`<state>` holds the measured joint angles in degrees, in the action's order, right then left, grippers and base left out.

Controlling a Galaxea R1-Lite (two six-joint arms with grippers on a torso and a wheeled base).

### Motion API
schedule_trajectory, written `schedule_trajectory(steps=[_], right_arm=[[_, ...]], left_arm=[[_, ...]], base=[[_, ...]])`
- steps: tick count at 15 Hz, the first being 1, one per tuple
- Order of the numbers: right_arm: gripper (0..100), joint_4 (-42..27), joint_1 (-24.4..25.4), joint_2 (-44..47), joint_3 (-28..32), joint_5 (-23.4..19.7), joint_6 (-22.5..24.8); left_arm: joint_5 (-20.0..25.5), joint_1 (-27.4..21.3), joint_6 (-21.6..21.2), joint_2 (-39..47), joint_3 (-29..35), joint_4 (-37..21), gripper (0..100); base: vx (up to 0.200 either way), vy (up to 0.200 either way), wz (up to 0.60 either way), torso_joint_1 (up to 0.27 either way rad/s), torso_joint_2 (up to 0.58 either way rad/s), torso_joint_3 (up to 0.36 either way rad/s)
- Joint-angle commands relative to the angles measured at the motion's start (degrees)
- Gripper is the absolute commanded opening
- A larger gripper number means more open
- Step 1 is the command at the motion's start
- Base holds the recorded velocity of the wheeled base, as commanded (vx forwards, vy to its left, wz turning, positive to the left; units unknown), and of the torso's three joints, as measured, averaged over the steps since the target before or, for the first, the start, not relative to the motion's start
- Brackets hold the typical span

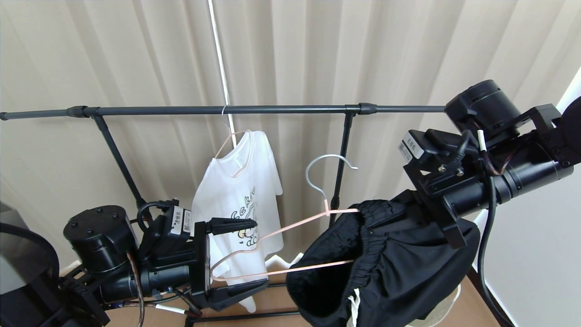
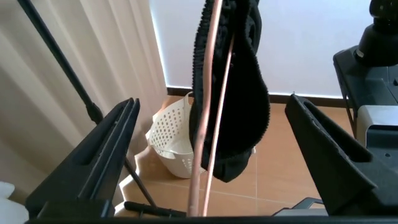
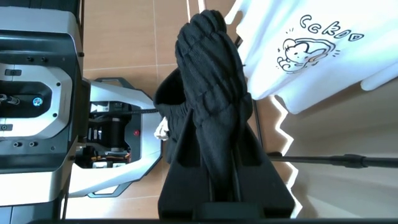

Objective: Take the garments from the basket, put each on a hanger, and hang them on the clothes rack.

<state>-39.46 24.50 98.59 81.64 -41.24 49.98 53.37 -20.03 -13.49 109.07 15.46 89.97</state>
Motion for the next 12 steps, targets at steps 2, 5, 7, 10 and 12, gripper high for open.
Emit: schedule_trajectory(steps=[2,5,7,10,12], right_arm=[[0,0.3,0.0,-1.1,-1.3,-0.1,0.0],[0,0.4,-0.3,-1.3,-2.2,-0.2,0.0],[0,1.8,-1.1,-1.3,-2.5,-0.2,-0.1],[0,9.7,-3.8,-3.3,-6.8,0.0,-1.3],[0,18.7,-4.6,-6.8,-13.3,1.2,-1.6]], left_arm=[[0.0,3.2,0.4,-1.2,-1.7,0.0,100],[0.0,6.3,1.5,-5.5,-5.7,0.0,100],[0.0,9.2,6.8,-10.7,-8.4,0.0,100],[-2.8,13.1,17.8,-15.4,-10.9,0.0,100],[-8.2,12.9,19.6,-15.1,-11.9,0.0,100]], base=[[0.0,0.0,0.0,0.0,0.0,0.0],[0.0,0.0,0.0,0.0,0.0,0.0],[0.0,0.0,0.0,0.0,0.0,0.0],[0.0,0.0,0.0,0.0,0.0,0.0],[0.0,0.0,0.0,0.0,0.0,0.0]])
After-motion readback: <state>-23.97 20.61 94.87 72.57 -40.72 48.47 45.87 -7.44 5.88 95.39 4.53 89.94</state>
